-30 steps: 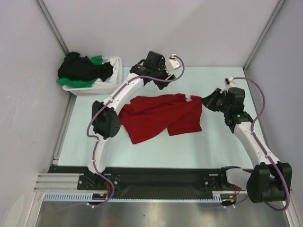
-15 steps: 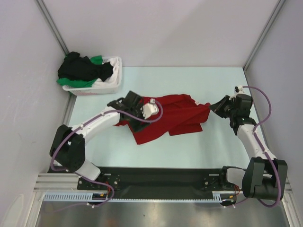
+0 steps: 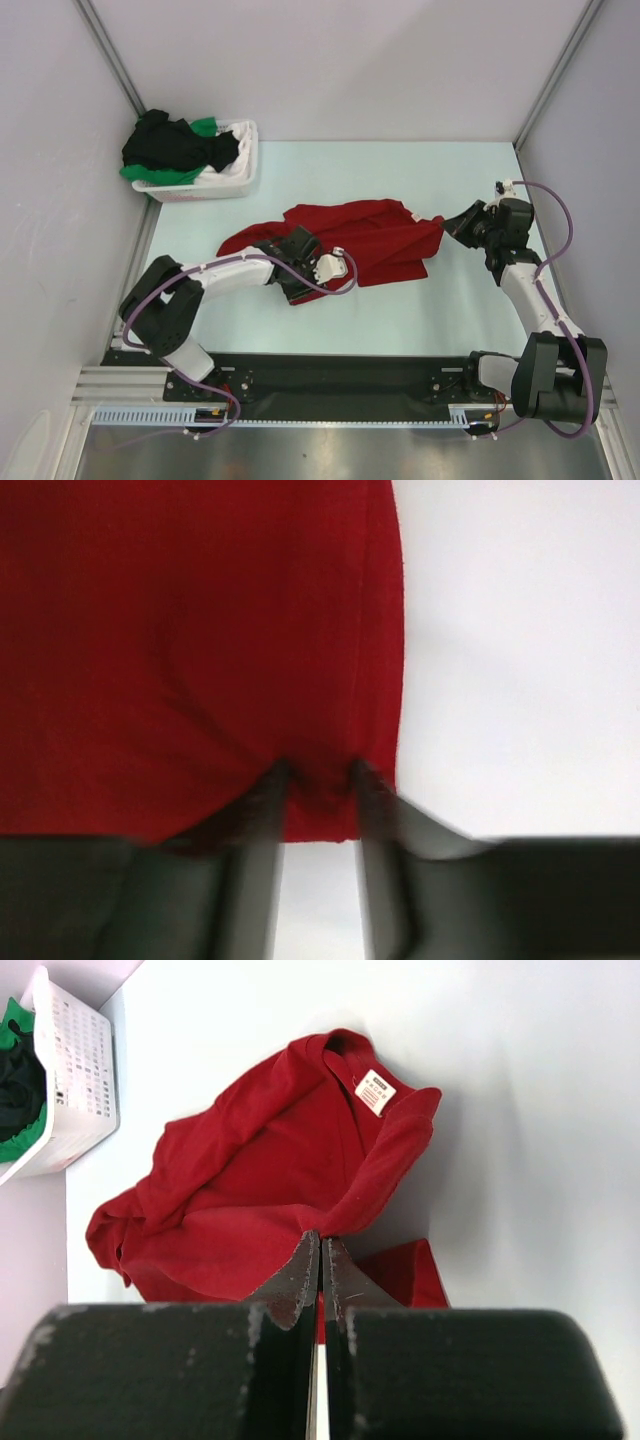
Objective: Fold and stack the t-shirts
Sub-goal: Flatten the tshirt out
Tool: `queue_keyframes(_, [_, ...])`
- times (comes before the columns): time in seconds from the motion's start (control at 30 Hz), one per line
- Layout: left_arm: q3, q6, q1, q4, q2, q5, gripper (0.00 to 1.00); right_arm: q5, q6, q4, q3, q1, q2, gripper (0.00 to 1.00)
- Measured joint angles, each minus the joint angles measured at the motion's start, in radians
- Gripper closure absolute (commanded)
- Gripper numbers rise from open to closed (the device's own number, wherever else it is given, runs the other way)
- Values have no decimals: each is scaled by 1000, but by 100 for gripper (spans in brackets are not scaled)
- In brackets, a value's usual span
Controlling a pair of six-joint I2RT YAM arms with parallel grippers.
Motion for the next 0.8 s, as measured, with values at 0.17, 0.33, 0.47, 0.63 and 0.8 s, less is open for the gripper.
queue_keyframes(0.17, [-4, 6, 1, 8, 14, -14, 100, -1, 0, -12, 0, 0, -13, 100])
queue_keyframes(0.33, [-3, 7, 60, -9, -32, -25, 100, -18, 0, -67, 28, 6, -54, 100])
queue_keyframes(0.47, [70, 11, 237, -82, -177, -26, 100, -9, -24, -148, 169, 98, -71, 100])
queue_keyframes(0.63, [298, 40, 531, -138, -366, -2, 100, 2, -58, -186, 418, 343, -76, 100])
queue_keyframes(0.8, [492, 108, 861, -229, -474, 95, 100, 3, -46, -132, 540, 464, -103, 100])
